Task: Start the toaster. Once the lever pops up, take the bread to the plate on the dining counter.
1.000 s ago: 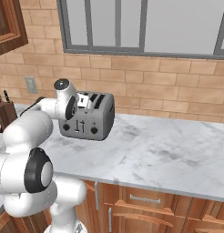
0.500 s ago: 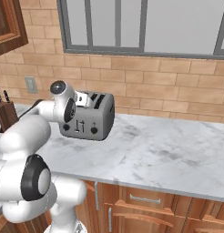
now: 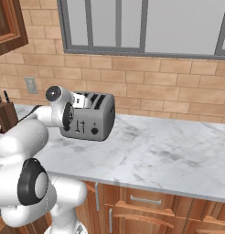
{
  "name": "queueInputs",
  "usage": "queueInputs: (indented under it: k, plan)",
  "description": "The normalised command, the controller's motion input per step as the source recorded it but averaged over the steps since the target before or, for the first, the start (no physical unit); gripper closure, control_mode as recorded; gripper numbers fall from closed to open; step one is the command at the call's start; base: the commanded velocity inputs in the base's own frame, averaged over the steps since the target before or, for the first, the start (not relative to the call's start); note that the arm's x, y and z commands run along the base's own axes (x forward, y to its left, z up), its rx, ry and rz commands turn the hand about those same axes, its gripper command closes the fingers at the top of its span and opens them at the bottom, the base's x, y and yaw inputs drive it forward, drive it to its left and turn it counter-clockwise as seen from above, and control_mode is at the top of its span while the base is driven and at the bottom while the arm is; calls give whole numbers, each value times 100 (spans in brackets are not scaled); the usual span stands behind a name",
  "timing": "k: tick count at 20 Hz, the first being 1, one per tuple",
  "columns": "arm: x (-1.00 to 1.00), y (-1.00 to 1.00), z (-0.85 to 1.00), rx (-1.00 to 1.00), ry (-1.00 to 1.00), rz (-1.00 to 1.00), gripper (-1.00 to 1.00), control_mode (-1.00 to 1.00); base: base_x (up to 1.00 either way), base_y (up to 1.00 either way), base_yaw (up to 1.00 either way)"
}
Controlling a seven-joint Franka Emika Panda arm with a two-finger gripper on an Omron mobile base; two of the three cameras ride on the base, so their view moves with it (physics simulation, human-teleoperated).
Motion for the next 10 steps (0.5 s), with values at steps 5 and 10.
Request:
queueInputs:
  k: [5, 10]
  plan:
    - [0, 31, 11, 0, -1, -1, -100, -100, 0, 0, 0]
    - [0, 34, 7, 0, 0, 0, -100, -100, 0, 0, 0]
